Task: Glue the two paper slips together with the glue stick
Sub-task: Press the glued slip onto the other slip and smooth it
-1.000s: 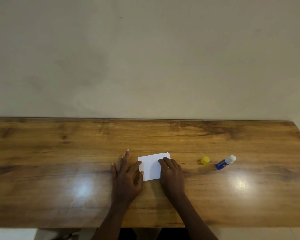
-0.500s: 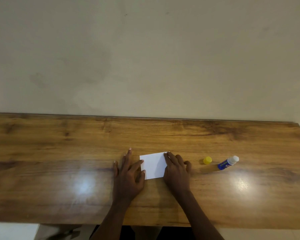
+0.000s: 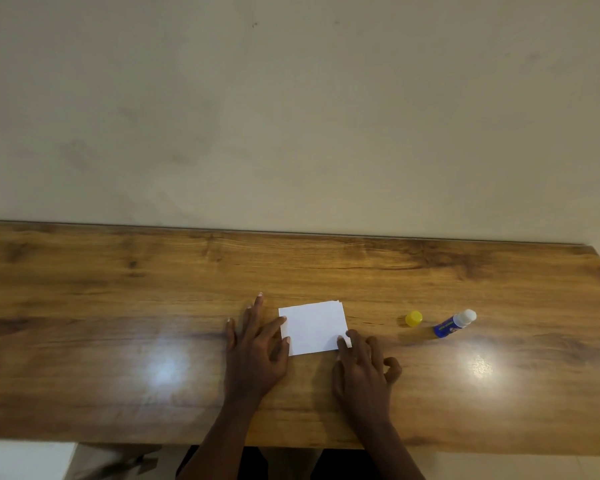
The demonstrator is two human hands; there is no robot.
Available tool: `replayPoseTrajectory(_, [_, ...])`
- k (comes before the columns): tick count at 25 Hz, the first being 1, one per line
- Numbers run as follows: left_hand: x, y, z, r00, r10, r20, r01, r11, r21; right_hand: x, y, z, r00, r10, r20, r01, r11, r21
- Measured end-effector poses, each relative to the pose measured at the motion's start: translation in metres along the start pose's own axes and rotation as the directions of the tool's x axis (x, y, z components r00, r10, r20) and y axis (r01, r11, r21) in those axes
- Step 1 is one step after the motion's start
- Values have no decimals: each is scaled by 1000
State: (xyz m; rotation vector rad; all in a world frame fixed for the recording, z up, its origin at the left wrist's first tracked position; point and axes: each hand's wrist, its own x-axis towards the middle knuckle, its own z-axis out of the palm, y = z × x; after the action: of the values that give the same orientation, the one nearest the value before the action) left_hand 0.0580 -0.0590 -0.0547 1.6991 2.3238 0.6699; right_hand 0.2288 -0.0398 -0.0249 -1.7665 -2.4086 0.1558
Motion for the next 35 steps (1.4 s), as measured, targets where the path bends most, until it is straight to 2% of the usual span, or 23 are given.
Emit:
replayPoseTrajectory(6, [-1, -1, -1, 1000, 9, 20, -9, 1000, -13, -5, -37, 10, 969, -234, 83, 235, 972, 4])
replayPoseTrajectory(10, [-1, -2, -2, 1000, 15, 24, -14, 1000, -26, 15, -46, 4, 983, -178, 45, 174, 981, 83])
replayPoseTrajectory(13, [-1, -3, -2, 999, 15, 32, -14, 1000, -16, 30, -47, 7, 986, -142, 86, 130, 982, 133])
replayPoseTrajectory(16, [-1, -3, -1, 1000, 12, 21, -12, 1000, -27, 40, -37, 17, 953, -122, 278, 54, 969, 242])
replayPoseTrajectory(18, [-1, -2, 0, 1000, 6, 14, -5, 999, -40, 51, -28, 17, 946, -103, 308, 41, 979, 201])
replayPoseTrajectory(23, [0, 1, -3, 1000, 9, 7, -9, 999, -36, 83, -20, 4, 953, -152, 264, 121, 984, 129])
replayPoseTrajectory(29, [-1, 3, -6, 1000, 8, -1, -8, 1000, -10, 109, -29, -16, 869, -209, 448, 222, 975, 25])
replayPoseTrajectory(35, [0, 3, -5, 1000, -4, 2, 4, 1000, -27, 109, -29, -27, 894, -312, 322, 341, 939, -38])
